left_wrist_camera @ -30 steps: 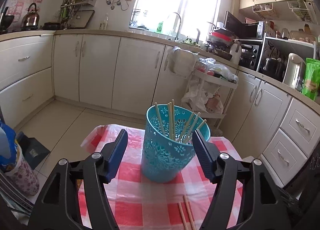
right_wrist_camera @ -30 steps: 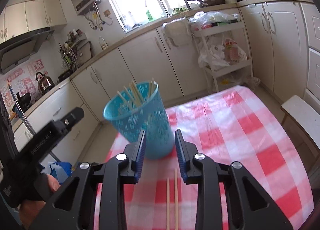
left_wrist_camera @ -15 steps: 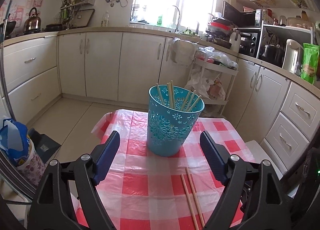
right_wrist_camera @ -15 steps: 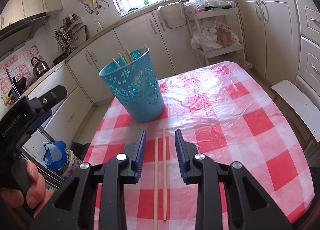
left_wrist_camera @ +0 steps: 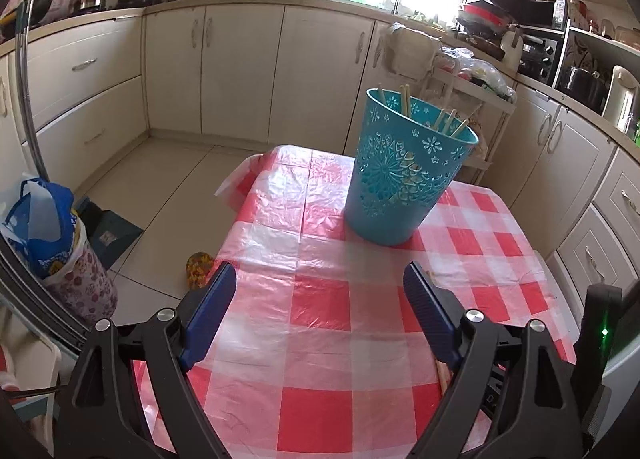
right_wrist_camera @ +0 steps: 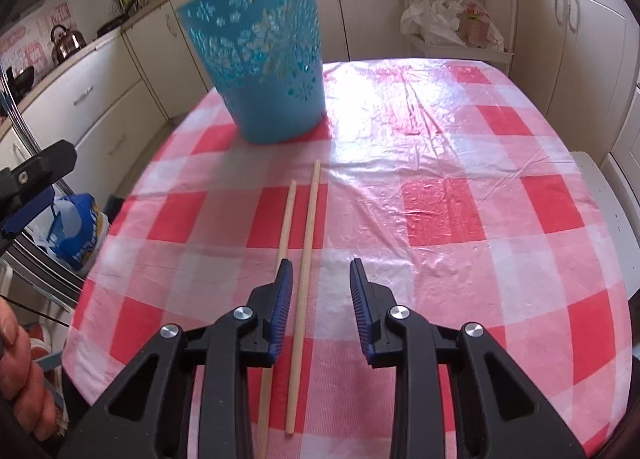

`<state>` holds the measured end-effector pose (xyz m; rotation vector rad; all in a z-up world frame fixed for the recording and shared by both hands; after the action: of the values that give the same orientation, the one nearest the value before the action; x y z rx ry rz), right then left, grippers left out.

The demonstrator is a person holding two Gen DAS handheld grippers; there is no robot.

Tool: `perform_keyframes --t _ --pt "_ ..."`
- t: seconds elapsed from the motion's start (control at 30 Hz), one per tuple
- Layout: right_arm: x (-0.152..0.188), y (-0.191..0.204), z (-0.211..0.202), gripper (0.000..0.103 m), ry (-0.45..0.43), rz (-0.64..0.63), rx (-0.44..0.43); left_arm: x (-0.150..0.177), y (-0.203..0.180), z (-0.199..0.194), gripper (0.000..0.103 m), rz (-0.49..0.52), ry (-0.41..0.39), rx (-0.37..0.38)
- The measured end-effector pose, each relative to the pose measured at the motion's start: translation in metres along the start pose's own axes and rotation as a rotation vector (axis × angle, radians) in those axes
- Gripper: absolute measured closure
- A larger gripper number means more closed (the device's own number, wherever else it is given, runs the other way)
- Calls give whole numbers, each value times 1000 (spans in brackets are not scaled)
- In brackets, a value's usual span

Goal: Organize utensils
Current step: 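Close the right tool on a stick while the left tool closes on another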

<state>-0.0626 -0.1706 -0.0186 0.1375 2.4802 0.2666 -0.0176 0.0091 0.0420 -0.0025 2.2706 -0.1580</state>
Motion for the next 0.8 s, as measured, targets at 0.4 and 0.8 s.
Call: perform_keyframes --t 0.4,0.8 --pt "8 -8 3 97 46 -110 72 31 -38 13 21 106 78 37" --pt "10 -23 -16 96 30 -101 22 62 -84 50 21 213 203 50"
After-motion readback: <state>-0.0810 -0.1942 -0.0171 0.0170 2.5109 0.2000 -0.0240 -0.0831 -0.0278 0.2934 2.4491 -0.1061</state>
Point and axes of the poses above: each gripper's, at about its wrist camera, not at the fingertips, and z roughly the way its jaws point, y to its left, x to its underside, the point moved 7 cm from there along z, roughly the way its jaws point, and after that the axes turned 5 degrees about -x, right-handed, at the moved point
